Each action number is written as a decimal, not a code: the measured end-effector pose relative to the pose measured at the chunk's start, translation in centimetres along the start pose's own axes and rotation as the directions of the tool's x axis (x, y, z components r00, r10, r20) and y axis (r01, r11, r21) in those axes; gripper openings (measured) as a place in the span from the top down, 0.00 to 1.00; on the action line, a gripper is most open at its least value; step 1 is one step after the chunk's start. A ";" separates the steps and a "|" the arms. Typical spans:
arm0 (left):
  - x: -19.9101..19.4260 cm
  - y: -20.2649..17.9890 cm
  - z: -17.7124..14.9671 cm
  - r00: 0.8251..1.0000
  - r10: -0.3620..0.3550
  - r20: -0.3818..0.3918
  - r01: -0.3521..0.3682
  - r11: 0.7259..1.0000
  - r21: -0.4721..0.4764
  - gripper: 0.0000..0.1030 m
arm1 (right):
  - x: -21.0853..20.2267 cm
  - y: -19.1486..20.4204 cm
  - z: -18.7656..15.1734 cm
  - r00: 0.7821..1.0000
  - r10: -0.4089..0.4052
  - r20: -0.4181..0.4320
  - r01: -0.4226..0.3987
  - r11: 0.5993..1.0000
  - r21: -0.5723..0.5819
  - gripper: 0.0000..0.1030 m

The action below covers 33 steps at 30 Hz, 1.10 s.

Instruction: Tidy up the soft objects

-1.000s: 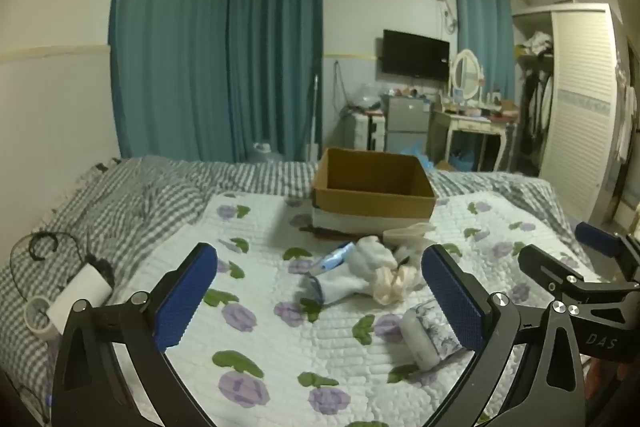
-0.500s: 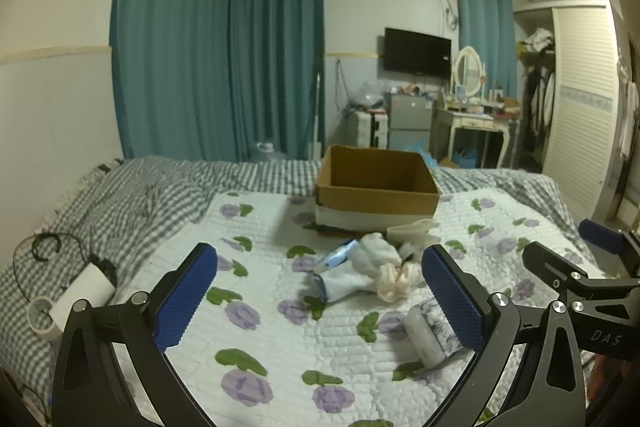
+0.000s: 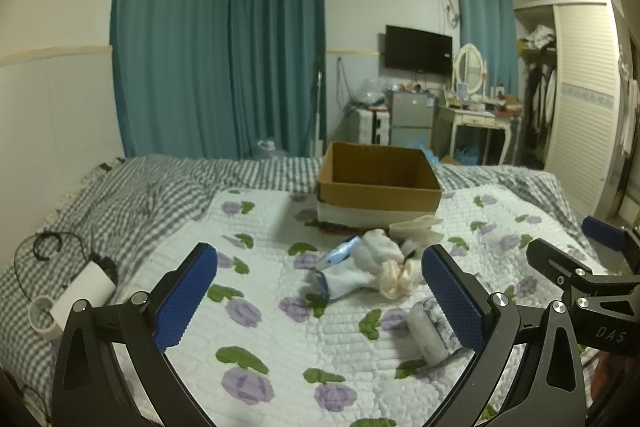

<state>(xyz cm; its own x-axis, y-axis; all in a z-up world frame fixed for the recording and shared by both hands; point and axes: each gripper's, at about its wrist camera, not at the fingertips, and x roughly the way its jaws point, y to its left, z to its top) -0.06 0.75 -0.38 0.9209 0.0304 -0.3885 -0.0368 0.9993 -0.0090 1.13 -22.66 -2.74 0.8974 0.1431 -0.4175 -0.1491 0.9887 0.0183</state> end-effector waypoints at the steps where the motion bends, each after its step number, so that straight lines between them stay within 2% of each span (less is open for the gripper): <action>1: 0.0 -0.1 0.0 1.000 0.001 0.000 -0.001 1.000 0.000 0.00 | 0.0 -0.1 -0.1 1.000 0.001 0.000 -0.001 1.000 0.001 0.00; 33: 0.1 0.0 -0.2 1.000 0.004 -0.001 -0.004 1.000 0.004 0.00 | 0.0 -0.1 -0.3 1.000 0.000 -0.005 0.000 1.000 -0.002 0.00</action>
<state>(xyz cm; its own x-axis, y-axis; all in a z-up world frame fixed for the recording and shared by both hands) -0.09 0.71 -0.59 0.9202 0.0340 -0.3899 -0.0384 0.9993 -0.0036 1.06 -22.73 -3.02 0.8953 0.1425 -0.4222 -0.1496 0.9886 0.0163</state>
